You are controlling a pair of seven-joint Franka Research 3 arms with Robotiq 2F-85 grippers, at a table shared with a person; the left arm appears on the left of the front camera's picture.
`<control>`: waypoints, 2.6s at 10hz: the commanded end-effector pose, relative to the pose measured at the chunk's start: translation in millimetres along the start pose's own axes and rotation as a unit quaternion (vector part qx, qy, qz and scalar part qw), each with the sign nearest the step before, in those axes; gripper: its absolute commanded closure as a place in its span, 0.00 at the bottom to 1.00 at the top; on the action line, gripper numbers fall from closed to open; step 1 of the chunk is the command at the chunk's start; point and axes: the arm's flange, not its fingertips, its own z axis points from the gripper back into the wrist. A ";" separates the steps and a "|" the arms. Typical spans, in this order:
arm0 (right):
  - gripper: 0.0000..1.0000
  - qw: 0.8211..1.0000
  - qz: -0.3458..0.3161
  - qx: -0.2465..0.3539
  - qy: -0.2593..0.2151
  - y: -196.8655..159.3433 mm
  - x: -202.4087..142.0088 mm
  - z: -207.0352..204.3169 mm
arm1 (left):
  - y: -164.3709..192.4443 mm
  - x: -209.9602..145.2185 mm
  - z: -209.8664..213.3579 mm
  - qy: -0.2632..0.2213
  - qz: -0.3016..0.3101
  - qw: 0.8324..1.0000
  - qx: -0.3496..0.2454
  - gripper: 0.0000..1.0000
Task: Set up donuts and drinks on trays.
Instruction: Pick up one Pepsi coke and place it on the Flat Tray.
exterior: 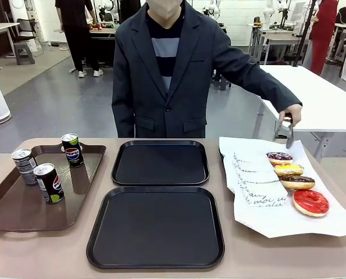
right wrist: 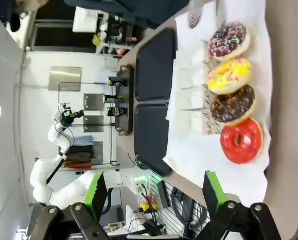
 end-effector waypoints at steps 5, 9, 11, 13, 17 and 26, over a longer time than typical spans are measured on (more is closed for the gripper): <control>0.00 1.000 -0.008 -0.011 0.017 -4.5 -9.1 5.8 | 0.9 -0.3 2.6 -0.003 0.001 1.000 0.004 0.00; 0.00 1.000 -0.008 -0.011 0.017 -4.5 -9.1 5.8 | 0.9 -0.3 2.6 -0.003 0.001 1.000 0.004 0.00; 0.00 1.000 -0.008 -0.011 0.017 -4.5 -9.1 5.8 | 0.9 -0.3 2.6 -0.003 0.001 1.000 0.004 0.00; 0.00 1.000 -0.008 -0.011 0.017 -4.5 -9.1 5.8 | 0.9 -0.3 2.6 -0.003 0.001 1.000 0.004 0.00; 0.00 1.000 -0.008 -0.011 0.017 -4.5 -9.1 5.8 | -11.8 3.0 9.7 -0.011 -0.009 0.999 0.033 0.00; 0.00 1.000 -0.008 -0.011 0.017 -4.5 -9.1 5.8 | -116.3 -18.0 -115.7 0.224 -0.134 0.851 0.456 0.00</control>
